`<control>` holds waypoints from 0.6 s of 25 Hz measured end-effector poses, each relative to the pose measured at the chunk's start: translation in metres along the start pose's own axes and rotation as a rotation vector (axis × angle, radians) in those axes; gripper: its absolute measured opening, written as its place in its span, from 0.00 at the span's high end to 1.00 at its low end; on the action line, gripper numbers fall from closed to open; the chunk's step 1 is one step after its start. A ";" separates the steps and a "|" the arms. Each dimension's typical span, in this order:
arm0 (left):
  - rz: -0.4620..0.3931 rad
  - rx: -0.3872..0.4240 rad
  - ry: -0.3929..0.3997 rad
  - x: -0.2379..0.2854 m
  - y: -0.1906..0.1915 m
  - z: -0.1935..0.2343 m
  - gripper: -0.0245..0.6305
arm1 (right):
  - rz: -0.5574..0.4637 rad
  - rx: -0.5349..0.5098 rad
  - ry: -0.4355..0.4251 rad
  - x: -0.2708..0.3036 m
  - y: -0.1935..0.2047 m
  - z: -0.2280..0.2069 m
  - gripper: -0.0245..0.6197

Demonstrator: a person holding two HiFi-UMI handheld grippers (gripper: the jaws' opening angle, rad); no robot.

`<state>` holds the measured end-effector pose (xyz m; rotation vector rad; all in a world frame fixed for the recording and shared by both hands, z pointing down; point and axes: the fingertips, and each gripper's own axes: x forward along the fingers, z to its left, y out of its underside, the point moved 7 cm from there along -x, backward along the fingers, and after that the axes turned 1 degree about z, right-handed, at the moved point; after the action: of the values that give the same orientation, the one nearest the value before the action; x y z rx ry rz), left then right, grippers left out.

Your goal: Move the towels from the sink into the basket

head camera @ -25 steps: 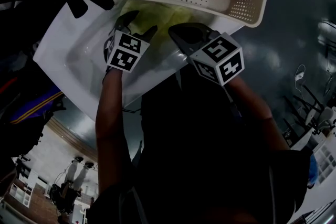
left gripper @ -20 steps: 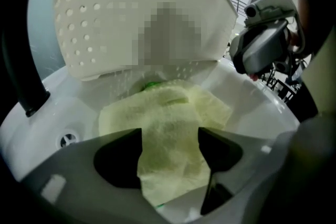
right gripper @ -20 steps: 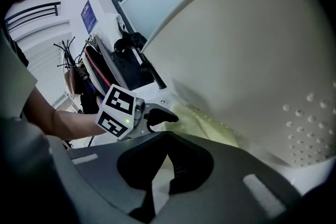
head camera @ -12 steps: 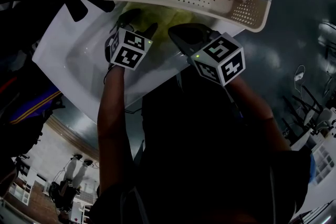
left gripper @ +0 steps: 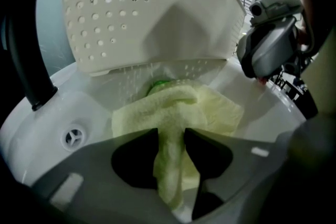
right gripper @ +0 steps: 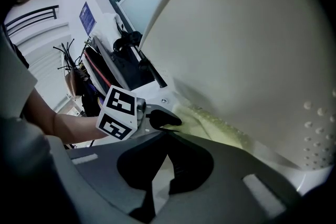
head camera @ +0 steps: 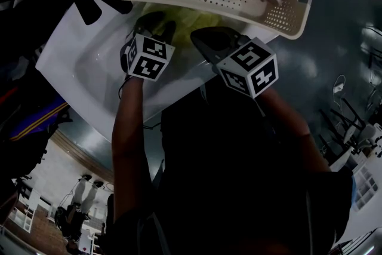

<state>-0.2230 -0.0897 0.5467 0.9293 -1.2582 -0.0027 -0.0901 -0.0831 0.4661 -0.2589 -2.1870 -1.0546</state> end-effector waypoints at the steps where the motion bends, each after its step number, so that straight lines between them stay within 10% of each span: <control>1: -0.002 -0.007 0.005 0.000 0.000 0.000 0.72 | -0.002 0.000 0.002 0.000 -0.001 0.000 0.96; 15: -0.056 -0.108 0.083 -0.018 -0.001 -0.013 0.94 | -0.011 -0.027 -0.003 -0.007 -0.004 0.006 0.96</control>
<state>-0.2183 -0.0741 0.5320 0.8626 -1.1445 -0.0748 -0.0895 -0.0802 0.4569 -0.2619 -2.1802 -1.0913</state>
